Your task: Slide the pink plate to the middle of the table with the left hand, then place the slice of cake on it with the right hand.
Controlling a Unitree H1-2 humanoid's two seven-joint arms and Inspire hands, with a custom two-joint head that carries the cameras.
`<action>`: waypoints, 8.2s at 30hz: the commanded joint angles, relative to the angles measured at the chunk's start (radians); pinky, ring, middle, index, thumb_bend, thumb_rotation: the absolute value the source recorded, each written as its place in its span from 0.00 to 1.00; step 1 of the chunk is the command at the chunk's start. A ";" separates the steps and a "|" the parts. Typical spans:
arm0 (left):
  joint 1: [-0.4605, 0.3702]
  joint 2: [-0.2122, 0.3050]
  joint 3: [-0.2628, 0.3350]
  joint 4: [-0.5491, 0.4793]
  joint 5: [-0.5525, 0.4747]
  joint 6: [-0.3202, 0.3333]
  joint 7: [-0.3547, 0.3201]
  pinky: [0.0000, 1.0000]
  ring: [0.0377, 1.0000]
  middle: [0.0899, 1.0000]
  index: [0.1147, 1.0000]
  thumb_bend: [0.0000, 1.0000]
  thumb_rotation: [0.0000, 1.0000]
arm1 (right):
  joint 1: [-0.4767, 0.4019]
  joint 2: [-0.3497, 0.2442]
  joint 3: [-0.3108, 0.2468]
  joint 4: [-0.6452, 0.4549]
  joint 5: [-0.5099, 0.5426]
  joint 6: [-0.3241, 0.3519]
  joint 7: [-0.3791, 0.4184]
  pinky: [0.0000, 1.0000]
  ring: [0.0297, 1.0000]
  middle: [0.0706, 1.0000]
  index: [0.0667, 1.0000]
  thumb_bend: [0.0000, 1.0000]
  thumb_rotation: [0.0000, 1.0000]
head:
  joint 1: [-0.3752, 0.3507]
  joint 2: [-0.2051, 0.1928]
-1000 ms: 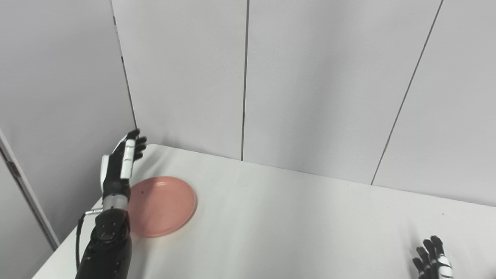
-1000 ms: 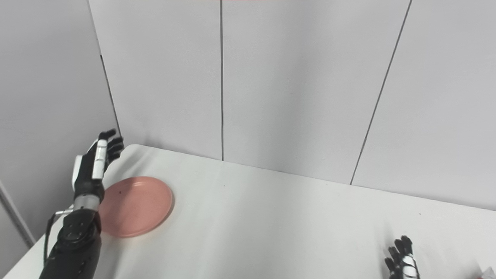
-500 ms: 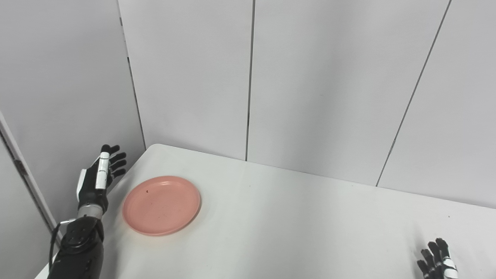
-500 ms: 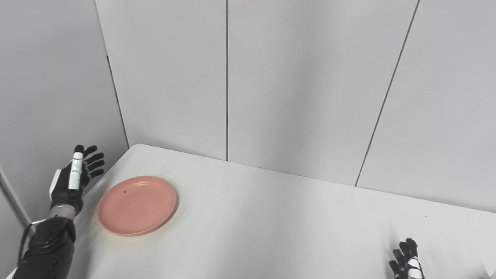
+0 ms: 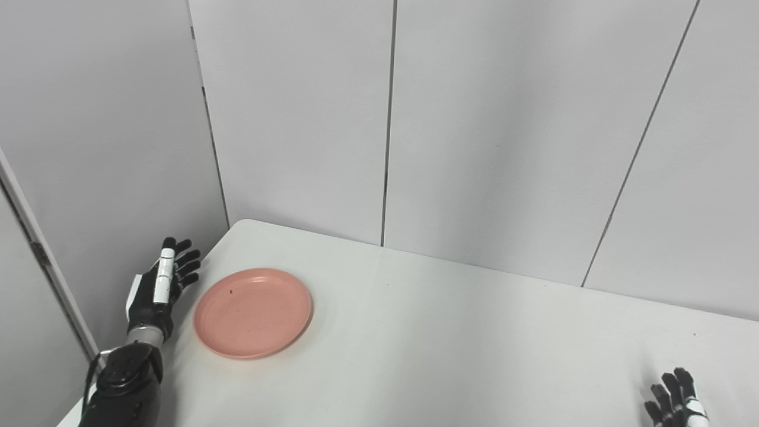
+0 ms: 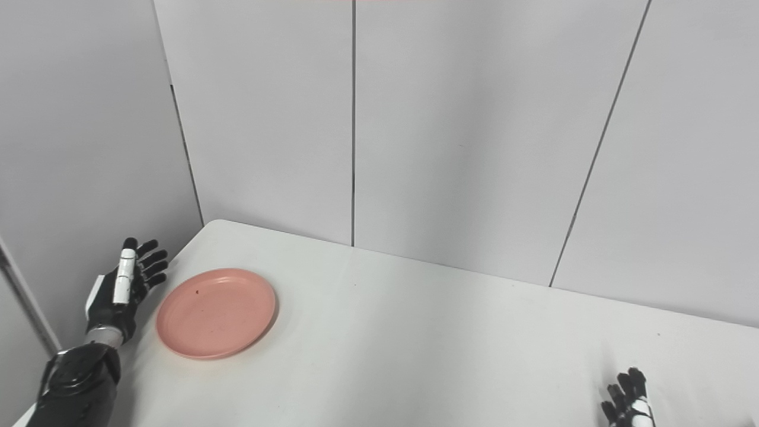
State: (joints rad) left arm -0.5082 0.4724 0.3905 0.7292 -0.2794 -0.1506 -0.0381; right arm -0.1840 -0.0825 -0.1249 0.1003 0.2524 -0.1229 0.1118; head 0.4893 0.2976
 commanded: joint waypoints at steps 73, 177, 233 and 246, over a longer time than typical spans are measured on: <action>0.070 -0.403 -0.316 -0.447 0.074 0.241 -0.078 0.83 0.85 0.84 0.88 0.79 0.94 | 0.080 0.058 0.085 -0.228 -0.194 0.114 -0.111 0.99 0.96 0.97 0.97 0.42 0.68 | -0.531 0.184; 0.142 -0.407 -0.371 -0.353 0.026 0.008 -0.284 0.94 0.97 0.97 0.95 0.68 0.97 | -0.208 -0.215 -0.184 -0.057 -1.368 0.593 0.160 0.42 0.52 0.61 0.79 0.83 0.28 | -1.037 0.227; 0.199 -0.581 -0.514 -0.451 0.243 0.018 -0.105 1.00 1.00 1.00 0.98 0.69 1.00 | -0.088 -0.158 0.314 -0.557 -0.843 0.369 0.008 0.26 0.32 0.36 0.49 0.52 0.00 | -0.471 0.232; 0.202 -0.644 -0.485 -0.450 0.231 0.017 -0.060 1.00 1.00 1.00 0.98 0.67 1.00 | -0.131 -0.151 0.384 -0.291 -0.870 0.188 -0.042 0.35 0.39 0.38 0.49 0.52 0.00 | -0.454 0.236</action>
State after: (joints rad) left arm -0.3229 -0.1522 -0.0938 0.2727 -0.0282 -0.1138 -0.1073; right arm -0.2742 -0.2364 0.2655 -0.1735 -0.6102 0.1147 0.0994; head 0.0337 0.5323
